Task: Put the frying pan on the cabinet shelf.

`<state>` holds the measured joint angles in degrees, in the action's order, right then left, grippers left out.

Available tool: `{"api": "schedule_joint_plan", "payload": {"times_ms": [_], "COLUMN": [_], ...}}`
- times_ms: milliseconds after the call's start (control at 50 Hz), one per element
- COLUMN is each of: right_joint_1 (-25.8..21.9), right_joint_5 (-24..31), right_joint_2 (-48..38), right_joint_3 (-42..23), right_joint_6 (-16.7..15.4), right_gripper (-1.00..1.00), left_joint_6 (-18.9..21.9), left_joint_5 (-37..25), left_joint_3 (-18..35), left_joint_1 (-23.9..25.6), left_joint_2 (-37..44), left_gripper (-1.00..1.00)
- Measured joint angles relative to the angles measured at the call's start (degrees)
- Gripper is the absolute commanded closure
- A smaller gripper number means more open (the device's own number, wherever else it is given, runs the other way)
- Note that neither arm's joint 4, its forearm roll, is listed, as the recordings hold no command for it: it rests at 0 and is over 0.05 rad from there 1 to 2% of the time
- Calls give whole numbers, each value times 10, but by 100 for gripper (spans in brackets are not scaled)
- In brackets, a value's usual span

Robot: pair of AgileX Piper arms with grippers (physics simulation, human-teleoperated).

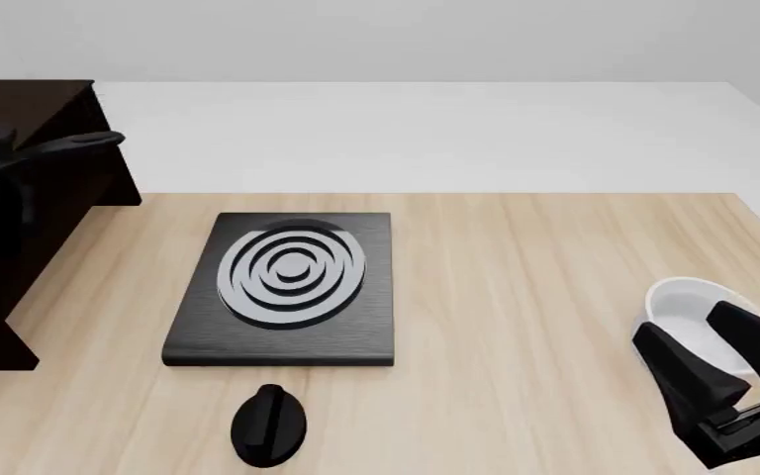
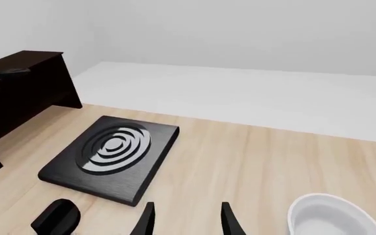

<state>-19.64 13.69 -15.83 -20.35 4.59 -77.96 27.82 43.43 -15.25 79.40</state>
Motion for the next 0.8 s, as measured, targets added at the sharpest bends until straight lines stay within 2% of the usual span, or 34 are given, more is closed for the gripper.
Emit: {"api": "schedule_joint_plan", "payload": {"times_ms": [280,640,800], "right_joint_1": [1,-1,-1], "right_joint_5": [3,2,3], "right_joint_2": [1,-1,-1], "right_joint_3": [-2,1,0], "right_joint_6": [0,1,1], "right_gripper": [-100,-100,-100], "left_joint_6": [18,18,24], "left_joint_5": [5,8,-9], "left_joint_3": [-33,-95,-118], "left_joint_1": [3,28,38], "left_joint_2": [-30,-109,-158], "left_gripper": [-100,-100,-100]}}
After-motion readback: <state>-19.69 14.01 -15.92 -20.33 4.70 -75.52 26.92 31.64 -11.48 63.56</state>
